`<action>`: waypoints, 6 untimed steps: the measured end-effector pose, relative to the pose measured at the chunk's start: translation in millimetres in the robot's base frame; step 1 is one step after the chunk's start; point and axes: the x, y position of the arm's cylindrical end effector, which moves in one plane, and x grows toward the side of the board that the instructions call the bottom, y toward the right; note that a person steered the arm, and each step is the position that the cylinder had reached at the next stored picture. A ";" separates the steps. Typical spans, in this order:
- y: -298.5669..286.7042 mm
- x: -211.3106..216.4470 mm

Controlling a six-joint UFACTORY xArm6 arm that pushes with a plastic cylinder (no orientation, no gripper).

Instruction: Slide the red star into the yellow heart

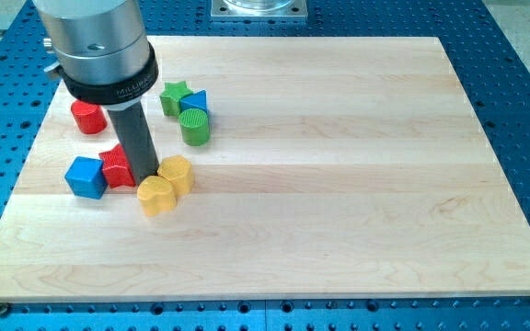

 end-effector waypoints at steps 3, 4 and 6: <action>-31.5 -1.1; 23.7 31.6; -75.5 50.0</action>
